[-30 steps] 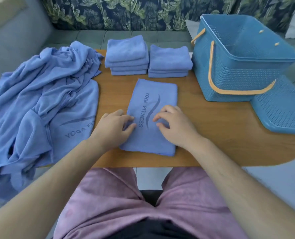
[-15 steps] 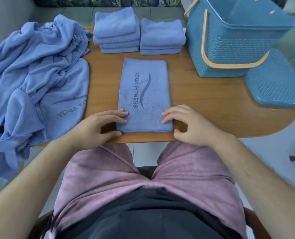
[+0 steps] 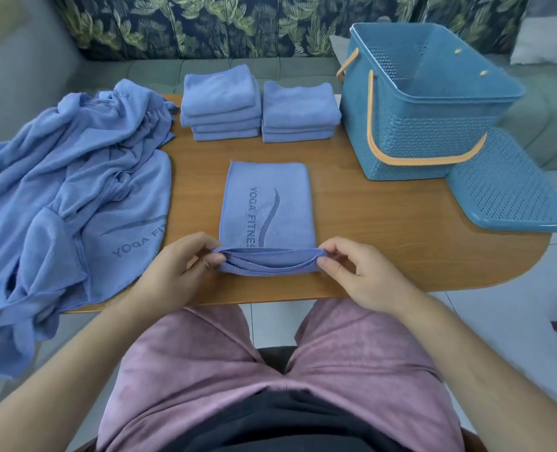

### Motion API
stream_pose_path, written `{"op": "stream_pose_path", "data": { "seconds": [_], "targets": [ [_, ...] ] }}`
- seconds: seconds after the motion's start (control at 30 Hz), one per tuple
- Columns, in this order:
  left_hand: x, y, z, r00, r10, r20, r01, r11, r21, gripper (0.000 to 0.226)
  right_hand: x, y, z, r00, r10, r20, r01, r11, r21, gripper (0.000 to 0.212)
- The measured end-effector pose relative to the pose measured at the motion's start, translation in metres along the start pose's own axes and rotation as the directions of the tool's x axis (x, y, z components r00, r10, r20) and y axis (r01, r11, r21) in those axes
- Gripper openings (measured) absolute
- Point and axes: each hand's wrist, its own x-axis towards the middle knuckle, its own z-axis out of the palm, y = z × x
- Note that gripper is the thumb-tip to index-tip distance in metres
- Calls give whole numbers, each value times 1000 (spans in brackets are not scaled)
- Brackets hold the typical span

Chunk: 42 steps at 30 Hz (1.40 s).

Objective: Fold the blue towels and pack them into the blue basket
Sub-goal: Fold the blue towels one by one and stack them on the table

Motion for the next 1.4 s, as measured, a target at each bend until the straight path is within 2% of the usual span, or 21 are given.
{"op": "stream_pose_path", "data": {
  "seconds": [0.07,0.13,0.23,0.37,0.6,0.77,0.83,0.87,0.93,1.0,1.03,1.1,1.17,1.27,1.37,1.4],
  "targets": [
    [2,13,-4,992,-88,-91,83,995,-63,12,0,-11,-4,1000,-8,-23,9,998,57,11],
    [14,21,-8,977,-162,-139,144,981,-126,15,12,-18,-8,997,11,-75,-2,993,121,11],
    [45,18,-14,948,-267,-174,240,957,-162,17,46,-22,-15,985,84,-149,-62,987,150,17],
    [92,6,-15,895,-412,-172,379,905,-194,21,102,-12,-20,961,219,-169,-197,970,141,21],
    [152,-34,-5,859,-483,-169,469,875,-118,27,163,15,-14,912,370,-177,-369,929,42,25],
    [170,-52,4,847,-500,-180,501,864,-43,26,178,26,-8,899,395,-191,-412,910,-52,23],
    [168,-50,6,847,-469,-252,484,875,-1,25,178,26,-5,893,380,-243,-409,909,-82,16],
    [165,-47,6,862,-404,-305,440,896,55,23,177,25,-3,890,361,-279,-402,910,-101,13],
    [153,-37,9,923,-169,-345,252,945,211,21,172,21,3,898,204,-389,-319,912,-258,27],
    [139,-26,17,977,12,-215,59,946,318,31,161,8,13,914,-9,-406,-179,887,-425,37],
    [133,-24,22,991,29,-127,17,938,346,39,156,0,19,927,-80,-367,-109,877,-468,39],
    [124,-24,33,999,-49,-3,46,924,379,54,147,-7,35,960,-111,-257,-38,857,-514,41],
    [119,-30,38,988,-144,47,115,912,394,62,141,-4,49,981,-23,-192,-87,833,-546,46],
    [118,-36,38,969,-245,41,205,881,426,61,135,6,52,973,146,-180,-226,772,-595,55],
    [118,-31,38,907,-413,-80,400,790,465,57,128,6,49,916,326,-234,-400,699,-593,57],
    [115,-26,39,897,-413,-156,433,756,491,56,127,4,49,902,352,-249,-430,680,-594,58]
  ]
}}
